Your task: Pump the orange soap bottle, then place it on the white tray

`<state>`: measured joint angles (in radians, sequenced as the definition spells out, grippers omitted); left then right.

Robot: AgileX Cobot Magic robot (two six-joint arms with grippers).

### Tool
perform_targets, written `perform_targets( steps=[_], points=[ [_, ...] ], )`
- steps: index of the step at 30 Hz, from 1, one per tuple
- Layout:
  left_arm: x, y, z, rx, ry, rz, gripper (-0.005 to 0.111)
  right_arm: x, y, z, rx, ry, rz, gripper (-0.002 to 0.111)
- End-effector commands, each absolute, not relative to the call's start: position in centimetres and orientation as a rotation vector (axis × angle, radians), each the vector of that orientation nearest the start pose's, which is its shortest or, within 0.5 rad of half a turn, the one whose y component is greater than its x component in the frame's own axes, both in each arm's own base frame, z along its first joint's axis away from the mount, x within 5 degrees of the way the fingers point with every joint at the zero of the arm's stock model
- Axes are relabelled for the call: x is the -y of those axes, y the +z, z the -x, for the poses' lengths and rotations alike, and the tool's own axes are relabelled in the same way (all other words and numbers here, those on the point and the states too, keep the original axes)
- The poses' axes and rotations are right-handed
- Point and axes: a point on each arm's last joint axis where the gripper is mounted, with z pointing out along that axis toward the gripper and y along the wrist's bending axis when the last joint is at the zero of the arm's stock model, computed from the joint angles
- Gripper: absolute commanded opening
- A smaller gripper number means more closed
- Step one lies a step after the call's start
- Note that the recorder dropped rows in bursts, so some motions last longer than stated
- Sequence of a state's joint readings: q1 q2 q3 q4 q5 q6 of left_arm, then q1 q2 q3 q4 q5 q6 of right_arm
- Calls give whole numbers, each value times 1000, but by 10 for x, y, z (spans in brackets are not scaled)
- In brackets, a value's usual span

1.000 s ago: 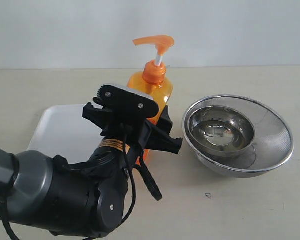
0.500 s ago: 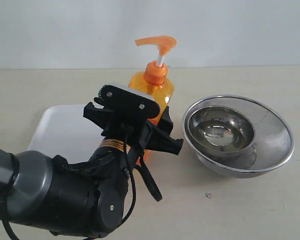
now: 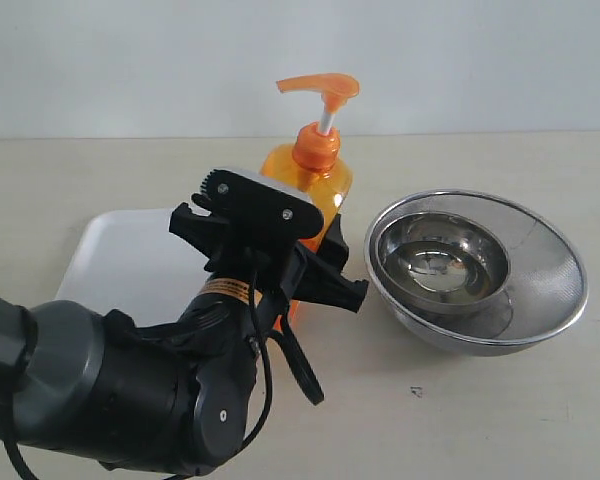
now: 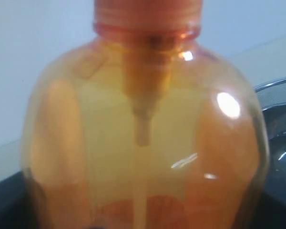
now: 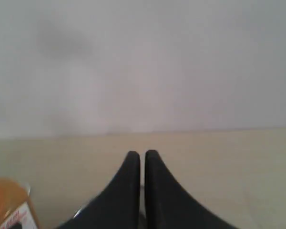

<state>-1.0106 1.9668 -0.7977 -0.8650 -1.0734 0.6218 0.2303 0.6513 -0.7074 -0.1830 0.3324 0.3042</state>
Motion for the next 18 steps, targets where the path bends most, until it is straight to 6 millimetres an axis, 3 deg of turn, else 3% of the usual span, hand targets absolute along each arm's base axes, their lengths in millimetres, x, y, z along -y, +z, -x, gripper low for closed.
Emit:
perform_targets(
  steps=[1, 5, 7, 8, 13, 18],
  points=[
    [262, 136, -235, -1725, -13, -477, 5, -63, 370, -178, -2057, 186, 410, 0],
    [262, 136, -235, -1718, 3, -505, 5, -80, 373, -209, -2269, 179, 616, 0],
    [263, 135, -234, -1728, 0, -511, 5, -99, 382, -220, -2195, 315, 802, 0],
    [263, 134, -234, -1734, -3, -515, 5, -108, 388, -221, -2105, 388, 900, 0],
    [263, 132, -233, -1754, -11, -527, 5, -126, 401, -211, -1869, 602, 1075, 0],
    [263, 133, -233, -1750, -9, -525, 5, -133, 393, -212, -1872, 680, 1165, 0]
  ],
)
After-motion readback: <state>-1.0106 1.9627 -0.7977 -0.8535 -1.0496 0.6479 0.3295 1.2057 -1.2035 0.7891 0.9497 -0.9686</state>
